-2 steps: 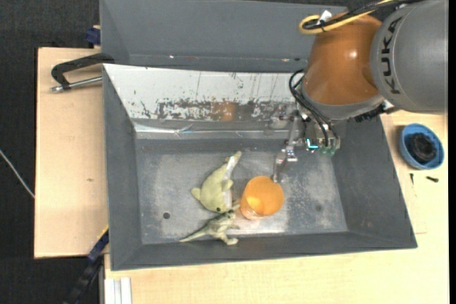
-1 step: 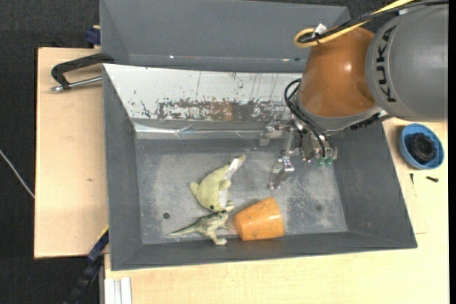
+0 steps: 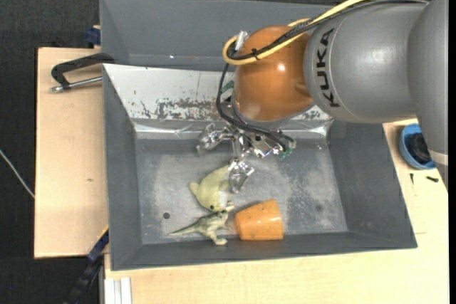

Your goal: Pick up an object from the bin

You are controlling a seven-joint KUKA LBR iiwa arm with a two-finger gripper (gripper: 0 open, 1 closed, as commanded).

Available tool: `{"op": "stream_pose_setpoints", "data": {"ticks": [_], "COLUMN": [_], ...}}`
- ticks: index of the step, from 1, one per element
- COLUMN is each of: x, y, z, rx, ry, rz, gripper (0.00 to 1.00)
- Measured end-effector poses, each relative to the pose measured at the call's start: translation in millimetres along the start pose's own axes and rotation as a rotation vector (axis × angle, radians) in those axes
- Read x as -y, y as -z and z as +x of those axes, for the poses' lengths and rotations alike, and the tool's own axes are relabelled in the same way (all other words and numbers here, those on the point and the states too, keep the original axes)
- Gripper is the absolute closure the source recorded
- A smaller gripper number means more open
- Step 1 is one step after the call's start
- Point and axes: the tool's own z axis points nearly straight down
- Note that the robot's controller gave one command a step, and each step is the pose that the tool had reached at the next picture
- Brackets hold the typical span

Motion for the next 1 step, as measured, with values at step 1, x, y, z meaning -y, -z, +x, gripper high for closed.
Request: {"op": "stream_pose_setpoints", "data": {"ticks": [1], "x": [-4.0], "y": [-9.6], "z": [-26.9], "rx": [-0.002], "ry": [0.33], "rz": [0.001], "gripper": [0.0]}}
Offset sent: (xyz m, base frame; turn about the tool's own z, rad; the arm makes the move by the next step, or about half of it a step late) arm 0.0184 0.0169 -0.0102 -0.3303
